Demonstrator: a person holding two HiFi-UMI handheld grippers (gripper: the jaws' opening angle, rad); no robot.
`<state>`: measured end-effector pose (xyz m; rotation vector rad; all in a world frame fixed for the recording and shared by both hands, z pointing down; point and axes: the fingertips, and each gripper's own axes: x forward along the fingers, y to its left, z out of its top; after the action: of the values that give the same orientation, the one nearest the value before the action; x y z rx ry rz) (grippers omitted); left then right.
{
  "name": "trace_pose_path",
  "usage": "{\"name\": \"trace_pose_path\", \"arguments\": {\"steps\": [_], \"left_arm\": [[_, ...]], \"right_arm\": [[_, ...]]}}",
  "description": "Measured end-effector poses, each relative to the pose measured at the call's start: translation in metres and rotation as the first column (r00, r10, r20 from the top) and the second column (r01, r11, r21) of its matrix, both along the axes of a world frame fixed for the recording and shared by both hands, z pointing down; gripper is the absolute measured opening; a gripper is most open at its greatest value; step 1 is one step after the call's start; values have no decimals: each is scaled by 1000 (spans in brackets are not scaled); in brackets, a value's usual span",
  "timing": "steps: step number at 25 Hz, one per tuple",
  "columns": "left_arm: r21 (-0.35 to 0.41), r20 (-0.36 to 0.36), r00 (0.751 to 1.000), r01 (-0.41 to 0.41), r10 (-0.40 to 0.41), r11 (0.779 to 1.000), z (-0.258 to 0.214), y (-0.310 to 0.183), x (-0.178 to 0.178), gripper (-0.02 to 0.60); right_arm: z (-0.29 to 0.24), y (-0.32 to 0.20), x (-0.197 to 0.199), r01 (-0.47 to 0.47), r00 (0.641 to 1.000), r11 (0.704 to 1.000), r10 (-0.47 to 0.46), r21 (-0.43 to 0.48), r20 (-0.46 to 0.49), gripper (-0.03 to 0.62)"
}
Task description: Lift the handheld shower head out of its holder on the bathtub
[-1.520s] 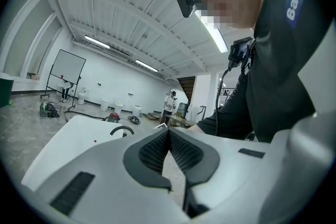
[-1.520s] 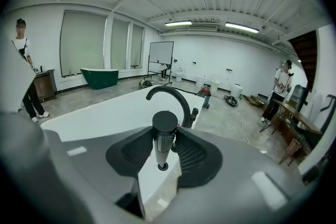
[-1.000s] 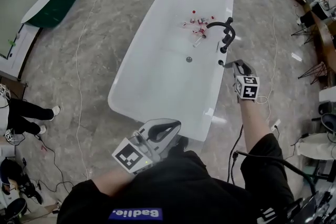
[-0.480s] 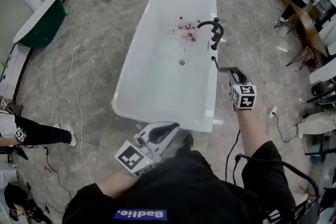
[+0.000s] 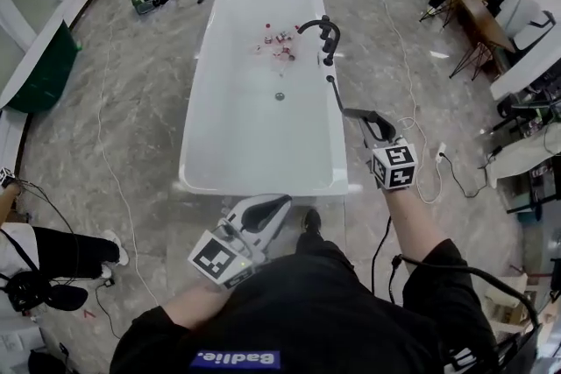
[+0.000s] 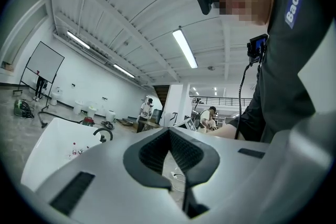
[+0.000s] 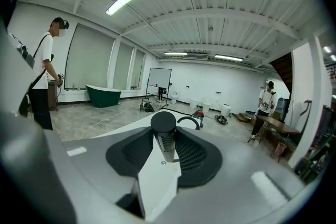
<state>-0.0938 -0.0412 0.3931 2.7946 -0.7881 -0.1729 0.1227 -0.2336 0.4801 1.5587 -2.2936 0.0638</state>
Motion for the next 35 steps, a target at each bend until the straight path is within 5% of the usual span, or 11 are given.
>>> {"name": "trace_pose_path", "arguments": {"steps": [15,26,35], "left_arm": [[9,11,999,-46,45,999,-11,8,39,-6],[-9,43,993,-108,108,994,-3,9,103,-6],[-38,57,988,-145,147,989,7,13,134,-6]], "right_arm": [[-38,131,-18,75,993,997,-78,32,93,129],[-53,201,-11,113,977,993,-118,34,178,129],[-60,213,-9,169,975,985,-172,32,143,129]]}}
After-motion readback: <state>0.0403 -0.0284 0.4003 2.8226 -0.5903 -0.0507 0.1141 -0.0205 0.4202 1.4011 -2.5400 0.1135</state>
